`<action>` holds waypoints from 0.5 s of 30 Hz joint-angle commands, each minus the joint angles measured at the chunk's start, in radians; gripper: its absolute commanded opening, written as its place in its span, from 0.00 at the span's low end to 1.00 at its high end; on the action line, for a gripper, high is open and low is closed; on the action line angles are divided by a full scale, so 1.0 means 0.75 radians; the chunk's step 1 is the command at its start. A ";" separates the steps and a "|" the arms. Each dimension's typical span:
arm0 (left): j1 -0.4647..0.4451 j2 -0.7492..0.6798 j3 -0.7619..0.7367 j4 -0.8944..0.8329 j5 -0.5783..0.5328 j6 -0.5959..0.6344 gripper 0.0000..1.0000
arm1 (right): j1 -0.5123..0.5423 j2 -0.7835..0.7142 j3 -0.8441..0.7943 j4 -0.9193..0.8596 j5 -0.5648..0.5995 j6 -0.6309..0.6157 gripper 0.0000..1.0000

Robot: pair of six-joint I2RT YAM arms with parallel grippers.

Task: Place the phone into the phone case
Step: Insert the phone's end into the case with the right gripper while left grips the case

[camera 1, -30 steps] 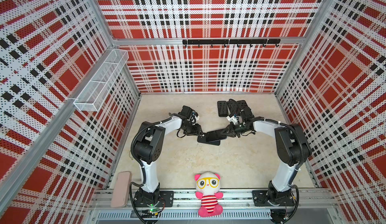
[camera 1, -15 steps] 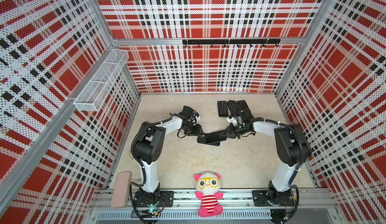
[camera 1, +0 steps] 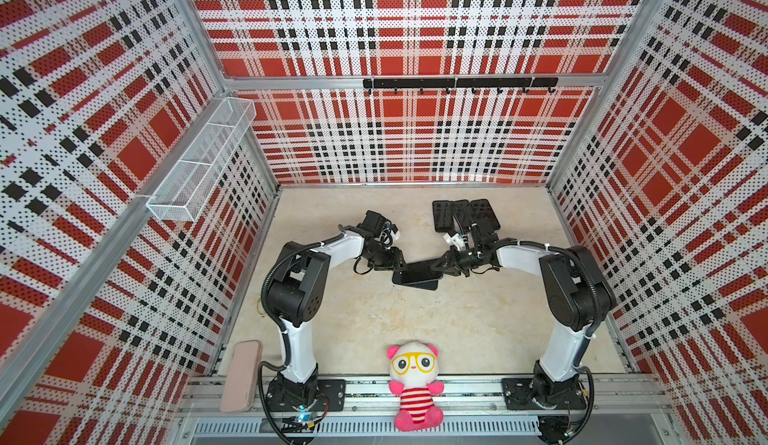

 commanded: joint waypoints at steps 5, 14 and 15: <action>0.075 -0.056 0.000 -0.001 -0.003 -0.002 0.50 | 0.033 0.074 0.001 -0.010 0.143 0.036 0.00; 0.054 0.000 0.000 -0.008 0.050 0.003 0.51 | 0.053 0.089 -0.017 0.061 0.161 0.080 0.00; 0.052 0.005 -0.001 -0.008 0.057 0.002 0.51 | 0.057 0.091 -0.023 0.071 0.161 0.090 0.00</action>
